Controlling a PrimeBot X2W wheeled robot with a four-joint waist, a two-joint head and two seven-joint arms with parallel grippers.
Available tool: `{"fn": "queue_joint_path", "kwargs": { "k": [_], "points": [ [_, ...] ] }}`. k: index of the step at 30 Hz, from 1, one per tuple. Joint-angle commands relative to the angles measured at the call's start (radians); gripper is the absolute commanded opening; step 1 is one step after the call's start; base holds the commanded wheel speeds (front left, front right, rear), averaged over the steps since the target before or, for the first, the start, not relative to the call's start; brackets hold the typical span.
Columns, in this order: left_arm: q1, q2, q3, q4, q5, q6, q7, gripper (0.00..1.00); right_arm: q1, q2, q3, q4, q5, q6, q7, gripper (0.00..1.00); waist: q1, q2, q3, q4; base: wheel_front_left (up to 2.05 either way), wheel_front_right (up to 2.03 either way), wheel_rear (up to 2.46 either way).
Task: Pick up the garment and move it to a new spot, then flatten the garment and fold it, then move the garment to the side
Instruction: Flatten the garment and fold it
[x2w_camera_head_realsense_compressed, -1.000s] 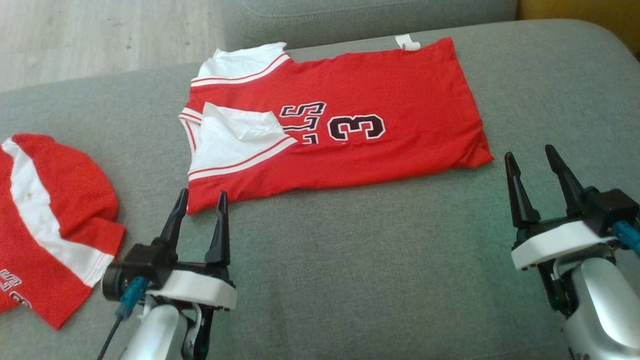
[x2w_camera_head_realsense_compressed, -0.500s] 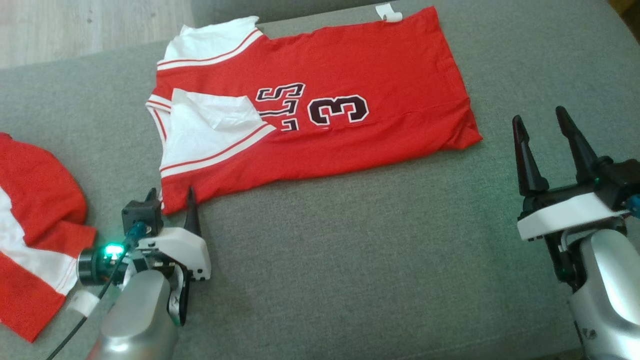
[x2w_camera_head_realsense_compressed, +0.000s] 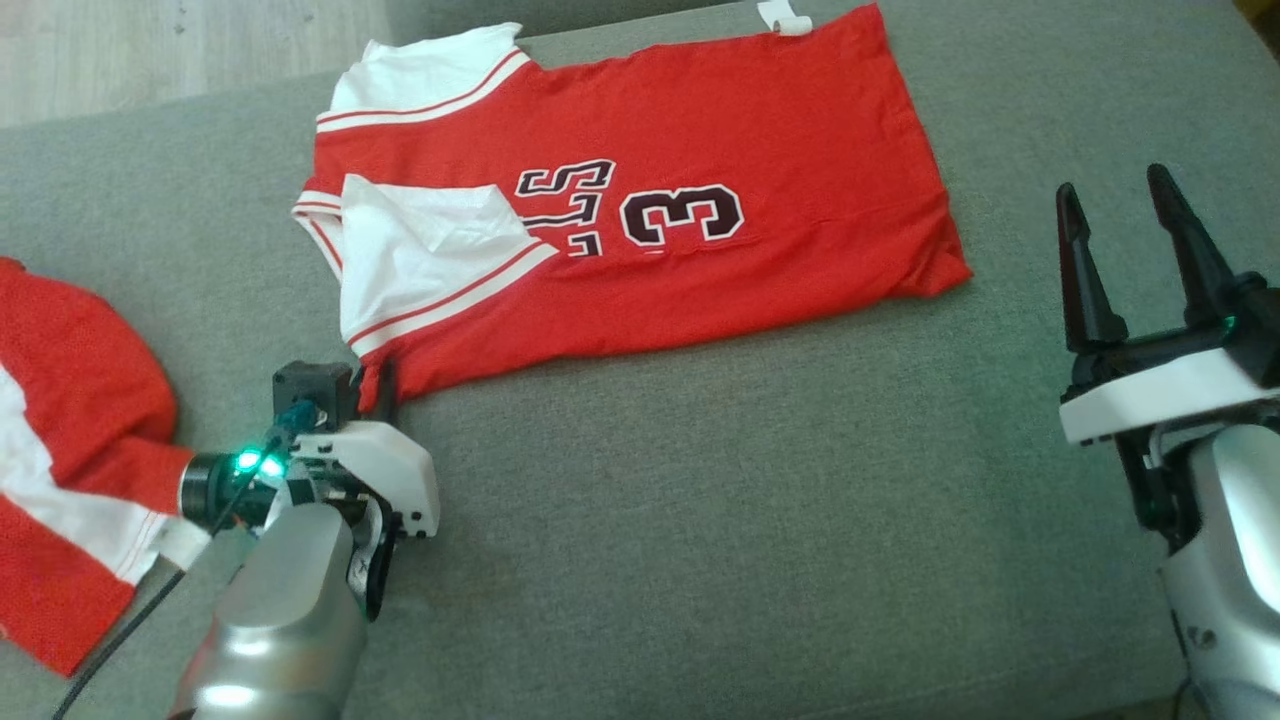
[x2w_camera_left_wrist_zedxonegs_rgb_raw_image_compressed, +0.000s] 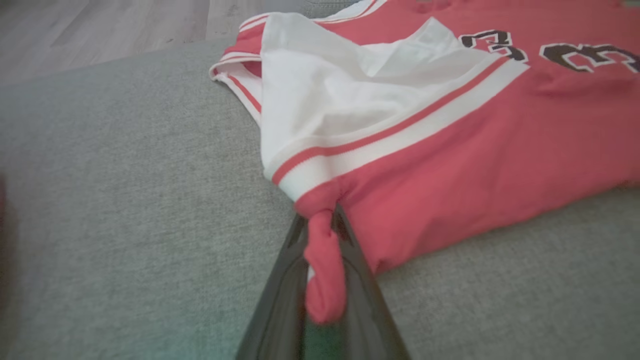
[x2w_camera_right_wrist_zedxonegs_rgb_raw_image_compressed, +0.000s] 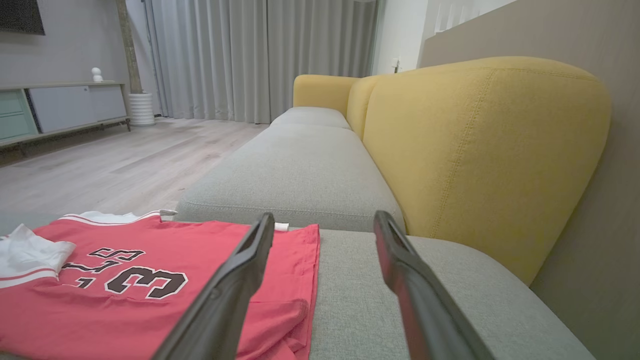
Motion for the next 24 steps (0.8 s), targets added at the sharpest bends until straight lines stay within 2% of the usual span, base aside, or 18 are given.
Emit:
{"fn": "queue_joint_path", "kwargs": {
  "k": [1,6,9,10,16,24],
  "points": [
    [0.001,0.02,0.02,0.004,-0.009,0.007,-0.025,0.0,-0.035,-0.026,0.007,-0.033,-0.009,0.007,0.009,1.0,0.0,-0.0001,-0.003,0.008,0.0,0.0,0.0],
    [-0.011,0.014,0.025,-0.057,-0.015,-0.003,-0.161,0.0,-0.056,-0.017,0.004,0.019,-0.008,0.007,0.083,1.0,0.0,-0.0001,-0.012,0.033,0.0,0.0,0.0],
    [-0.011,0.009,0.017,-0.107,-0.011,-0.017,-0.206,0.0,-0.079,0.007,-0.023,0.089,-0.006,0.007,0.148,1.0,0.0,-0.0001,-0.017,0.051,0.0,0.0,0.0],
    [-0.005,0.008,0.011,-0.143,-0.005,-0.024,-0.22,0.0,-0.099,0.028,-0.048,0.15,-0.011,0.007,0.194,1.0,0.0,-0.0001,-0.02,0.061,0.0,0.0,0.0],
    [0.019,0.003,-0.005,-0.219,0.003,-0.027,-0.231,0.0,-0.176,0.086,-0.112,0.355,-0.014,0.007,0.314,1.0,0.0,-0.0001,-0.013,0.081,0.0,0.0,0.0],
    [0.026,-0.003,-0.032,-0.266,0.012,-0.027,-0.227,0.0,-0.269,0.128,-0.16,0.531,0.013,0.007,0.329,1.0,0.0,-0.0001,0.018,0.105,0.0,0.0,0.0]
  ]
}}
